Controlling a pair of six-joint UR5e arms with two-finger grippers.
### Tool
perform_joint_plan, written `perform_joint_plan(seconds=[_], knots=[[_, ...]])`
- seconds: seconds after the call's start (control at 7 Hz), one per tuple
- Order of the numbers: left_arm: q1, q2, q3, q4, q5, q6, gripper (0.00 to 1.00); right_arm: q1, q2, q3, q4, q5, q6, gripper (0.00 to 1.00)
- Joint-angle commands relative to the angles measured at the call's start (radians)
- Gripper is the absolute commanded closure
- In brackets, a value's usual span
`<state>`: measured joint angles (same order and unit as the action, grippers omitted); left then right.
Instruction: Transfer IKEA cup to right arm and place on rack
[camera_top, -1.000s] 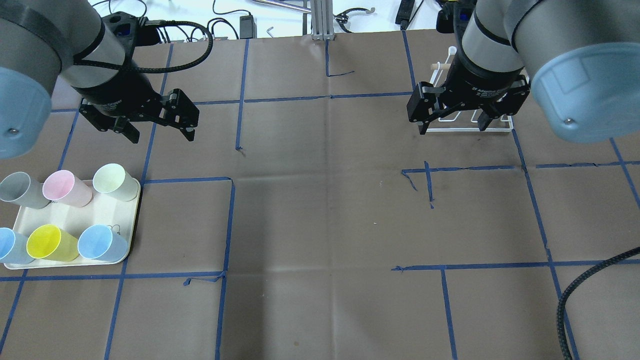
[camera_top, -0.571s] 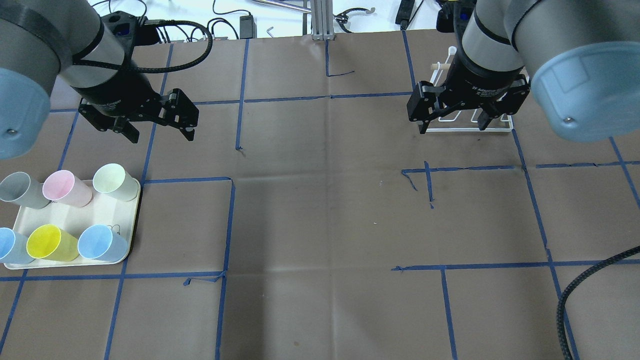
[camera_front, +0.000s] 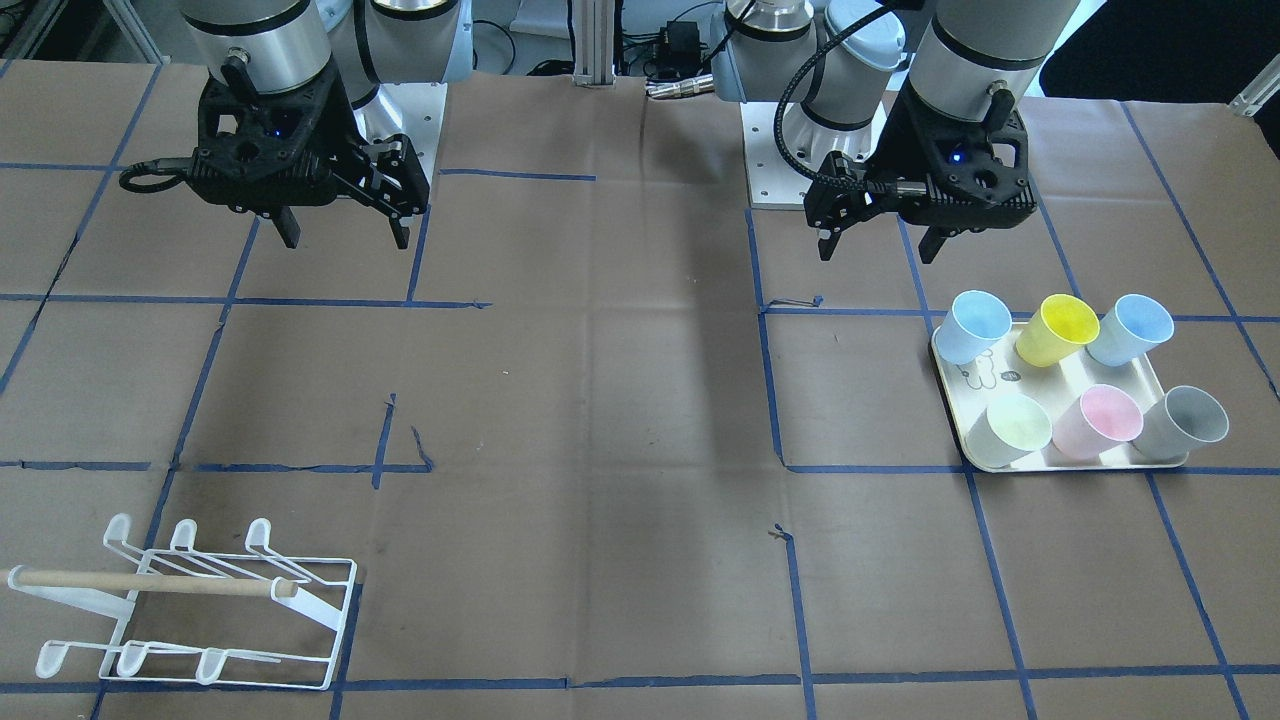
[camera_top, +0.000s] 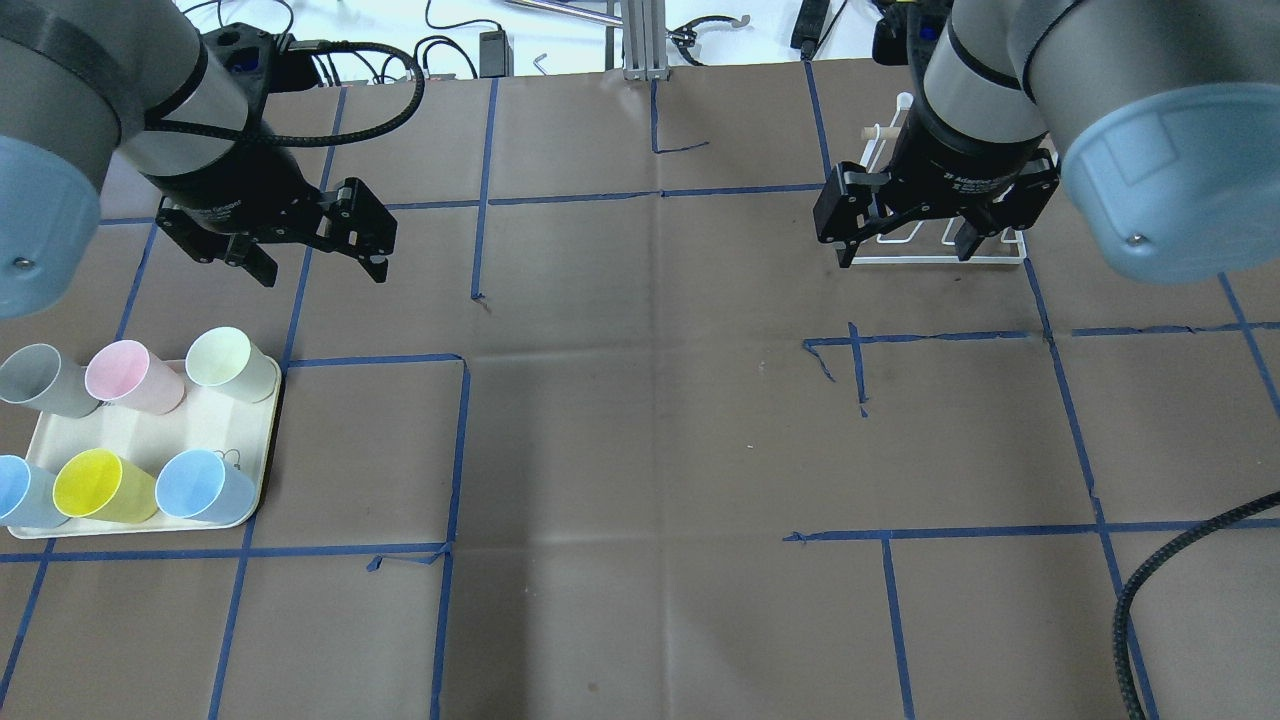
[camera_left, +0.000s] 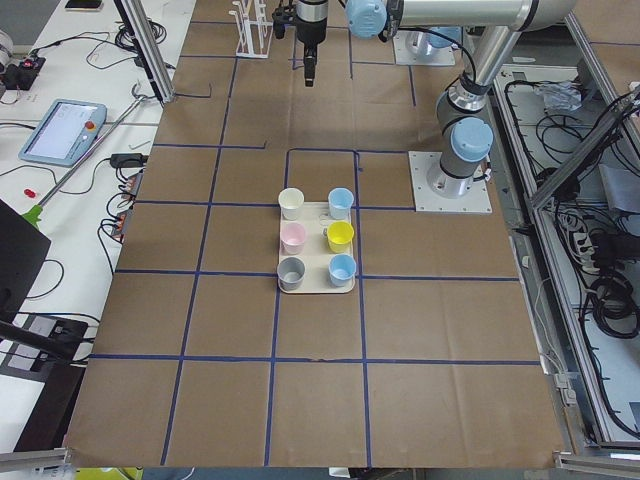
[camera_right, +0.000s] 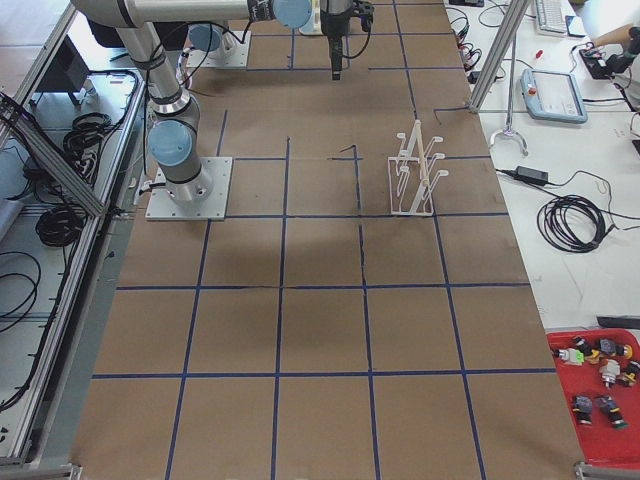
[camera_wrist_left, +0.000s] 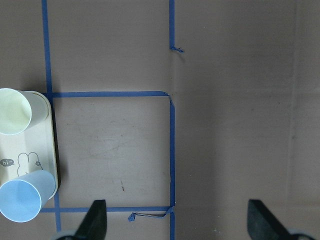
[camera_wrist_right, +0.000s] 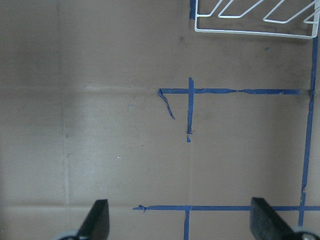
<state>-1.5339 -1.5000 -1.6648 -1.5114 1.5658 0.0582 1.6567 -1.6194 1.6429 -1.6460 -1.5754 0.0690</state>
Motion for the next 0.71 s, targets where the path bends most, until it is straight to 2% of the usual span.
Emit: perform_joint_plan(seconds=[0.0, 0.29, 0.57], knots=[[0.042, 0.001, -0.001, 0.002, -0.004, 0.084, 0.0, 0.0, -0.001, 0.0, 0.0, 0.0, 0.0, 0.0], [0.185, 0.003, -0.003, 0.01, 0.005, 0.223, 0.0, 0.0, -0.001, 0.0, 0.0, 0.0, 0.0, 0.0], [0.401, -0.008, -0.004, 0.003, 0.006, 0.467, 0.0, 0.0, -0.001, 0.0, 0.0, 0.0, 0.0, 0.0]])
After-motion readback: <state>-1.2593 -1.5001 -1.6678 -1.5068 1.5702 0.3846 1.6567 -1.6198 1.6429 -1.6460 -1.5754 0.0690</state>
